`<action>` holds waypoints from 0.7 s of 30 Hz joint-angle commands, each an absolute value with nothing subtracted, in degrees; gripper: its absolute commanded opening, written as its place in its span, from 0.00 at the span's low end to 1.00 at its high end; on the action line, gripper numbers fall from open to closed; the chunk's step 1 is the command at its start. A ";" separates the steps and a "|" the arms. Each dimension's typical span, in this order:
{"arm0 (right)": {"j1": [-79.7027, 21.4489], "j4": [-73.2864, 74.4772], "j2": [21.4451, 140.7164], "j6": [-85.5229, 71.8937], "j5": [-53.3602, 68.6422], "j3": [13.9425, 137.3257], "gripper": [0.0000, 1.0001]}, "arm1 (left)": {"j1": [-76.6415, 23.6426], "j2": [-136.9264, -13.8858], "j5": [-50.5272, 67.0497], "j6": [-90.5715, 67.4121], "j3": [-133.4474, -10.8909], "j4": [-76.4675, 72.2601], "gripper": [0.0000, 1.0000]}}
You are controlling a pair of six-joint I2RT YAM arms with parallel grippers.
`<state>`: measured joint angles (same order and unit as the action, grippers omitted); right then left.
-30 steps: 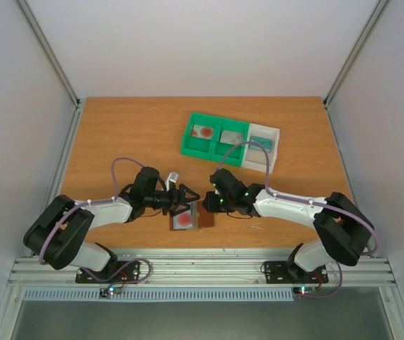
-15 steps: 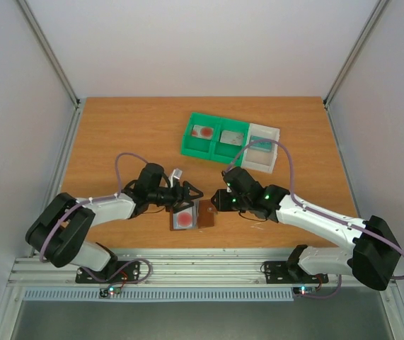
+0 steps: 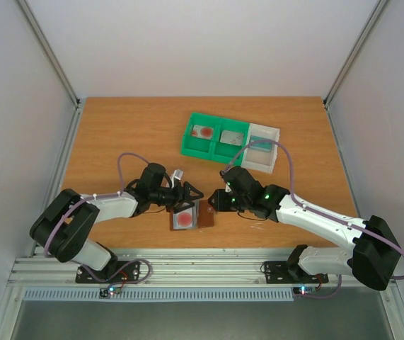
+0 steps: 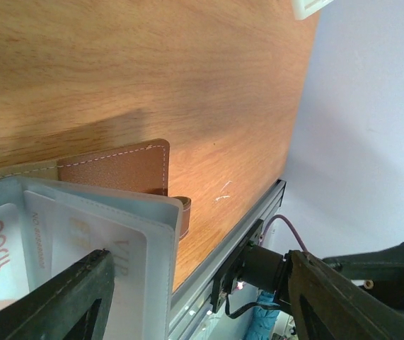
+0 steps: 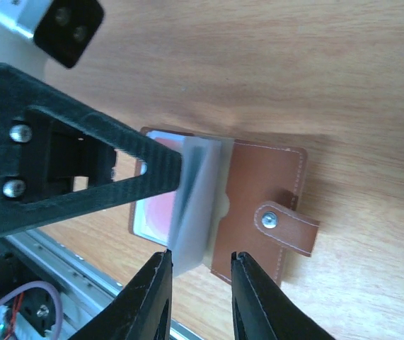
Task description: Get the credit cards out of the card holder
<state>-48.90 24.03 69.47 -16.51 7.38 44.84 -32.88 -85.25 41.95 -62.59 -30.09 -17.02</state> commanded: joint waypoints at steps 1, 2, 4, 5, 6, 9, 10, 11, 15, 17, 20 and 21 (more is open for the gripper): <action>-48.78 20.54 68.32 -16.99 9.97 45.24 0.25 | -33.39 -87.69 44.10 -62.35 -32.23 -21.19 0.68; -48.78 20.22 68.29 -16.96 10.21 45.19 0.26 | -33.44 -88.24 44.51 -62.48 -32.36 -21.71 0.68; -48.77 19.35 68.33 -17.40 10.72 45.05 0.26 | -33.44 -88.96 44.64 -62.74 -32.67 -21.98 0.68; -48.78 18.73 68.48 -17.79 11.22 44.85 0.26 | -33.40 -89.25 44.79 -62.75 -32.76 -22.03 0.68; -48.78 18.11 68.80 -18.01 11.77 44.72 0.25 | -33.42 -89.53 44.90 -62.75 -32.89 -22.01 0.68; -48.79 16.94 69.84 -18.58 12.74 44.27 0.25 | -33.42 -89.84 45.38 -62.63 -33.32 -21.80 0.68; -48.82 16.50 70.29 -18.82 13.00 44.17 0.25 | -33.37 -89.76 45.06 -62.39 -33.59 -20.36 0.68; -48.86 15.92 70.86 -19.07 13.50 44.06 0.25 | -33.39 -89.54 44.57 -62.00 -34.08 -18.20 0.68; -48.87 13.70 73.96 -20.51 14.80 44.07 0.25 | -33.46 -87.81 40.70 -56.84 -35.92 -8.98 0.67; -48.87 12.31 75.29 -21.22 14.98 43.75 0.24 | -33.39 -86.94 39.53 -55.93 -35.80 -7.13 0.67; -48.87 12.17 77.92 -21.51 14.34 43.89 0.22 | -33.29 -86.23 37.96 -55.47 -36.01 -3.74 0.64; -48.87 11.84 78.45 -21.56 13.99 43.82 0.22 | -33.23 -86.08 37.01 -55.12 -36.14 -1.89 0.63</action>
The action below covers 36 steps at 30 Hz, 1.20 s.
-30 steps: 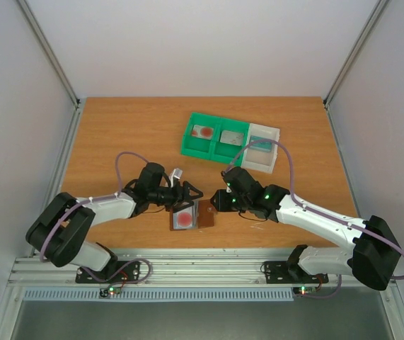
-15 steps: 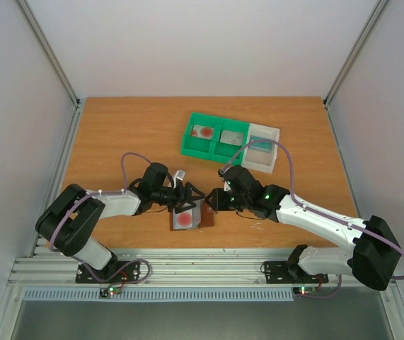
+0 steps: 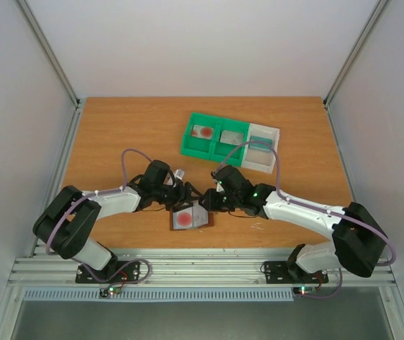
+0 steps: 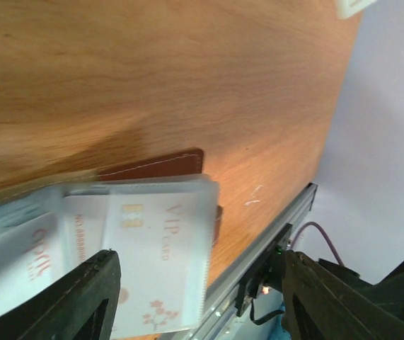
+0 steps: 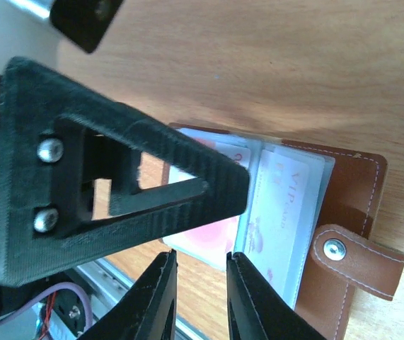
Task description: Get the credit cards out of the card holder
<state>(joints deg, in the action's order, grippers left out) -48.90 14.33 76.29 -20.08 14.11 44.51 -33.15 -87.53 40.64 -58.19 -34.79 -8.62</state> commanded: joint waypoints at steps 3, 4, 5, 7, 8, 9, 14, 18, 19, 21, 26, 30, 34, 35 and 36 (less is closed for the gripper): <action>-48.87 10.45 80.25 -21.71 13.62 43.24 0.20 | -33.20 -85.54 35.41 -53.92 -35.40 -0.32 0.63; -48.87 10.32 80.92 -21.75 13.51 43.14 0.20 | -33.14 -85.36 35.00 -53.76 -35.23 1.14 0.62; -48.87 10.22 81.44 -21.95 13.22 42.89 0.19 | -33.14 -85.15 34.72 -53.51 -34.86 1.86 0.62; -48.87 9.59 82.55 -22.06 12.87 42.34 0.18 | -33.14 -84.87 34.31 -53.34 -34.17 1.91 0.62; -48.87 9.32 83.14 -22.07 12.91 42.11 0.17 | -33.13 -84.73 34.20 -53.43 -33.73 1.51 0.61; -48.86 9.05 83.87 -22.12 12.92 41.98 0.16 | -33.13 -84.65 34.14 -53.43 -33.36 0.90 0.60; -48.58 7.63 86.66 -21.63 10.09 40.51 0.13 | -33.13 -84.70 34.17 -53.61 -32.31 -2.48 0.59; -48.20 6.79 90.11 -22.11 9.89 39.63 0.12 | -33.13 -86.90 36.00 -53.91 -32.01 -5.75 0.56; -48.17 6.36 90.98 -22.50 9.81 39.17 0.12 | -33.13 -87.26 36.06 -54.20 -31.69 -6.28 0.55; -48.16 5.48 91.96 -23.22 9.71 37.98 0.11 | -33.13 -87.47 35.65 -54.25 -31.20 -6.91 0.53; -48.16 2.68 92.99 -24.83 9.84 35.67 0.09 | -33.18 -88.10 34.69 -53.79 -30.50 -7.82 0.51; -48.14 0.81 92.78 -25.81 10.02 34.57 0.09 | -33.21 -90.28 34.24 -54.30 -30.50 -9.55 0.48; -48.16 2.49 90.63 -25.22 9.87 35.31 0.08 | -33.20 -91.03 34.06 -54.70 -30.67 -10.08 0.47; -48.16 3.96 89.67 -24.94 9.52 35.78 0.08 | -33.22 -90.82 33.58 -54.67 -30.70 -9.56 0.47; -48.16 4.90 88.74 -24.69 9.23 36.10 0.08 | -33.21 -90.58 33.21 -54.47 -30.75 -9.00 0.47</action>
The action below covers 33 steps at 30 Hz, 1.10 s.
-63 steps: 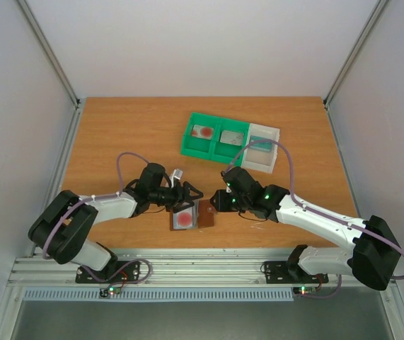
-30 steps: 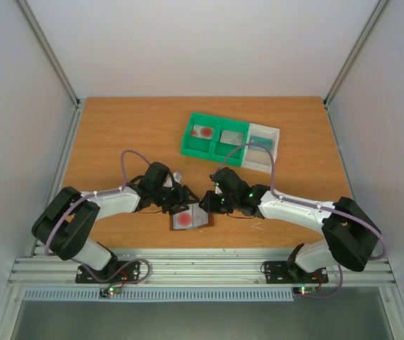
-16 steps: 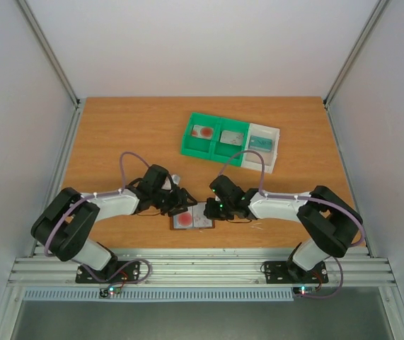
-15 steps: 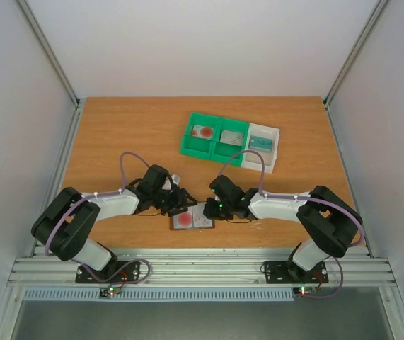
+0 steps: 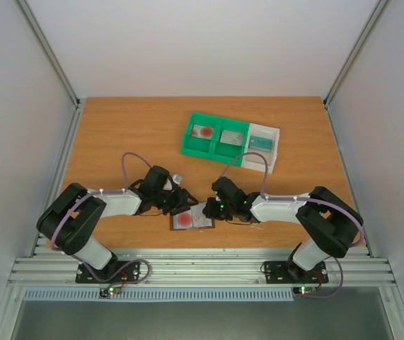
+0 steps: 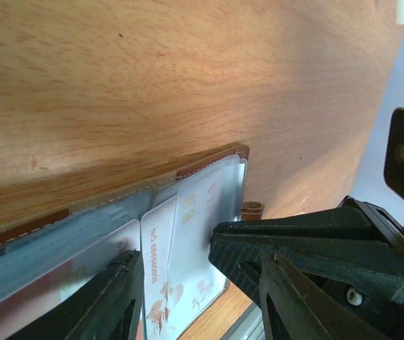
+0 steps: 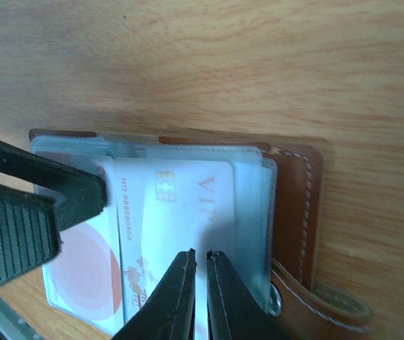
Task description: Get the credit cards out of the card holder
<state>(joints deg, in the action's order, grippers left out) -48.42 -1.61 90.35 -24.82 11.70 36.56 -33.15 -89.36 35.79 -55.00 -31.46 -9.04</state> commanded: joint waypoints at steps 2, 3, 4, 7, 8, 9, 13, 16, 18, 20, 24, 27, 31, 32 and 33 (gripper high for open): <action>-48.16 6.40 87.17 -24.14 8.84 36.82 0.09 | -33.20 -90.36 32.52 -54.11 -30.95 -7.78 0.47; -48.16 6.76 86.95 -23.95 8.84 37.19 0.09 | -33.18 -90.37 32.26 -53.87 -31.13 -7.12 0.47; -48.15 6.88 87.05 -23.85 8.92 37.38 0.09 | -33.19 -90.43 32.10 -53.39 -31.44 -6.37 0.47; -48.16 5.80 88.74 -23.95 9.90 37.28 0.09 | -33.22 -90.70 31.83 -52.74 -31.60 -5.80 0.47; -48.16 5.34 89.48 -24.24 10.19 37.20 0.09 | -33.20 -90.70 31.82 -52.78 -31.49 -5.82 0.47; -48.16 4.95 90.26 -24.52 10.54 36.99 0.09 | -33.22 -90.70 31.82 -52.82 -31.35 -5.95 0.47; -48.16 2.73 92.02 -25.72 11.34 35.45 0.08 | -33.28 -90.85 32.54 -53.10 -30.63 -7.59 0.47; -48.16 1.50 92.45 -26.23 11.92 34.76 0.08 | -33.48 -91.09 32.86 -53.93 -30.24 -9.23 0.47; -48.16 1.07 92.61 -26.57 12.02 34.48 0.08 | -33.45 -91.14 32.35 -54.05 -30.13 -9.28 0.47; -48.16 0.62 92.76 -26.67 12.13 34.32 0.08 | -33.49 -91.05 32.13 -53.99 -30.23 -9.24 0.47; -48.16 0.18 93.11 -27.09 12.43 34.03 0.08 | -33.49 -90.30 32.31 -54.29 -30.22 -9.51 0.31; -48.16 -1.44 93.50 -27.61 12.97 33.64 0.08 | -33.53 -89.17 31.79 -54.34 -30.31 -8.39 0.18; -48.16 -1.93 93.61 -27.94 12.95 33.39 0.08 | -33.47 -87.81 31.15 -53.58 -30.93 -6.10 0.09; -48.16 -1.72 93.45 -27.88 12.74 33.34 0.08 | -33.47 -87.57 31.09 -53.29 -30.97 -5.61 0.07; -48.16 -1.44 93.33 -27.81 12.48 33.37 0.08 | -33.48 -87.29 31.03 -53.06 -31.02 -5.19 0.06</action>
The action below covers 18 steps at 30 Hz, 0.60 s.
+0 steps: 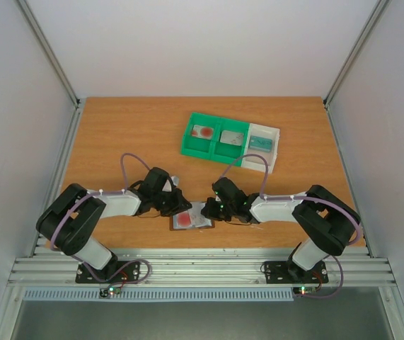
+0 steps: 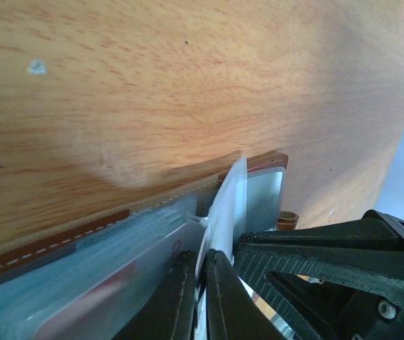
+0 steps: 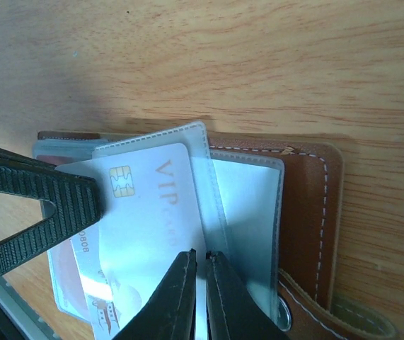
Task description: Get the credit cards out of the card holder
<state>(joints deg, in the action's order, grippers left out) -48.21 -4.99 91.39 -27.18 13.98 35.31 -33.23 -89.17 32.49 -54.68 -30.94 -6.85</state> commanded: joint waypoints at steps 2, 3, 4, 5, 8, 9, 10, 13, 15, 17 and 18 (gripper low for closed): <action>-48.14 -0.98 93.05 -27.85 12.10 33.39 0.08 | -33.46 -86.75 30.86 -52.62 -30.97 -4.43 0.02; -48.16 -0.59 92.93 -27.85 11.86 33.44 0.08 | -33.51 -86.56 30.93 -52.42 -31.00 -3.95 0.01; -48.16 -0.52 92.92 -27.89 11.51 33.46 0.08 | -33.44 -86.37 30.74 -52.11 -31.07 -3.43 0.01; -48.16 -0.50 92.86 -27.96 11.33 33.47 0.07 | -33.48 -86.25 30.54 -51.85 -31.18 -2.88 0.00; -48.16 1.02 92.76 -28.12 10.81 33.49 0.07 | -33.48 -85.77 30.37 -51.35 -31.41 -1.97 0.05; -48.16 1.31 92.68 -28.11 10.62 33.46 0.07 | -33.49 -85.49 30.14 -51.01 -31.57 -1.42 0.08; -48.16 1.35 92.64 -28.08 10.48 33.44 0.07 | -33.49 -85.17 29.90 -50.79 -31.70 -0.61 0.09; -48.16 1.58 92.43 -28.12 10.22 33.48 0.07 | -33.44 -84.33 29.05 -49.30 -32.57 3.27 0.03; -48.16 1.75 92.38 -28.21 10.12 33.50 0.07 | -33.35 -83.92 28.90 -48.67 -32.73 4.47 0.01; -48.16 1.75 92.37 -28.29 10.11 33.52 0.07 | -33.35 -83.26 28.92 -48.50 -32.63 4.95 0.00; -48.16 1.82 92.37 -28.27 10.11 33.61 0.07 | -33.39 -82.93 28.80 -48.51 -32.54 5.25 0.00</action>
